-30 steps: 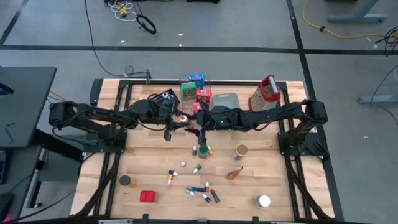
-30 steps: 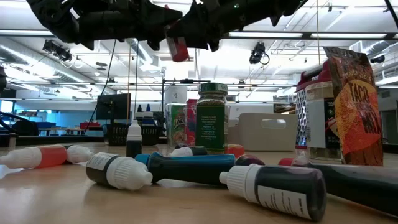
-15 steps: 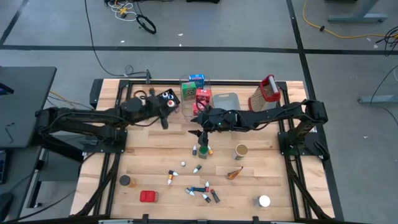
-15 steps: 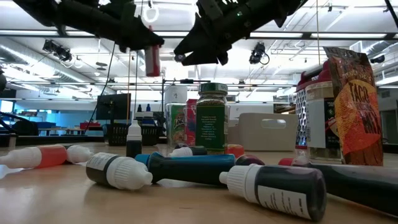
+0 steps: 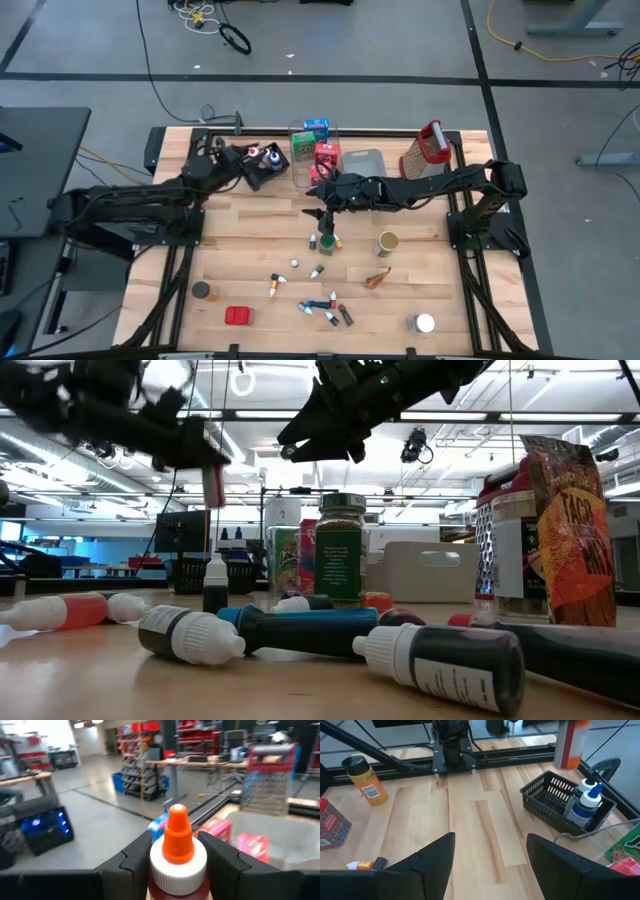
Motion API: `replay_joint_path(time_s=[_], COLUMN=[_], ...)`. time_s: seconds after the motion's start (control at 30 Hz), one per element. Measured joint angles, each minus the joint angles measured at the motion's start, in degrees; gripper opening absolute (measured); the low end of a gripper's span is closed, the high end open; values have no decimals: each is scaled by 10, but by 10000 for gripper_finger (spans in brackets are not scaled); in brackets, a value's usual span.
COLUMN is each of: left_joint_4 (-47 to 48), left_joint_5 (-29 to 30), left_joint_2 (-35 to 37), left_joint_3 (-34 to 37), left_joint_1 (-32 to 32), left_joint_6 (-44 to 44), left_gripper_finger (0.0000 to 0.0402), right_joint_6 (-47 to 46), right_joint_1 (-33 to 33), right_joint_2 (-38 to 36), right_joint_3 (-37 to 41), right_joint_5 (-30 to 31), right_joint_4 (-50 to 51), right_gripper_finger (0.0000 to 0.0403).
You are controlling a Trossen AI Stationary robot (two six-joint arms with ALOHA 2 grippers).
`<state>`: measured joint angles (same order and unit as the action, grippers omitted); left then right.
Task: Pick & Place Kitchen Items
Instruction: Put the large orange food coloring bottle into the black bin
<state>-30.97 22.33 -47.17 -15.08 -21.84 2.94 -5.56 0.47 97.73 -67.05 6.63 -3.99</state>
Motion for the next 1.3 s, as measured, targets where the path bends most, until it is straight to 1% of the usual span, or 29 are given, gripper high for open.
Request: replay_joint_path(time_s=[0.1, 0.17, 0.23, 0.3, 0.43, 0.5, 0.57, 0.7, 0.9, 1.03, 1.17, 1.3], left_joint_4=[-103, -168, -205, -214, -229, -247, -258, -285, -355, -411, -432, -429], left_joint_5=[-1, -13, -31, -26, 17, 21, 4, -59, -39, -33, -38, -38], left_joint_2=[-27, -49, -76, -104, -160, -187, -214, -277, -381, -442, -484, -503], left_joint_3=[60, 90, 110, 116, 112, 108, 104, 93, 76, 59, 34, 16], left_joint_1=[-29, -45, -55, -64, -89, -107, -127, -151, -153, -154, -155, -155], left_joint_6=[0, -15, -34, -38, -26, -23, -28, -56, -57, -55, -58, -58], left_gripper_finger=[160, 156, 151, 151, 159, 160, 157, 151, 162, 155, 152, 166], right_joint_6=[0, 0, 0, 0, 0, 0, 0, 0, 1, 1, 1, 1], right_joint_1=[0, 0, 0, 0, 0, 0, 0, 0, 0, 0, 0, 0], right_joint_2=[0, 0, 0, 0, 0, 0, 0, 0, 0, 0, 0, 0], right_joint_3=[0, 0, 0, 0, 0, 0, 0, 0, 0, 0, 0, 0], right_joint_5=[0, 0, 0, 0, 0, 0, 0, 0, 0, 0, 0, 0], right_joint_4=[-1, -1, -2, -4, -4, -5, -9, -12, -12, -12, -12, -12], right_gripper_finger=[257, 257, 257, 257, 257, 257, 257, 257, 257, 257, 257, 257])
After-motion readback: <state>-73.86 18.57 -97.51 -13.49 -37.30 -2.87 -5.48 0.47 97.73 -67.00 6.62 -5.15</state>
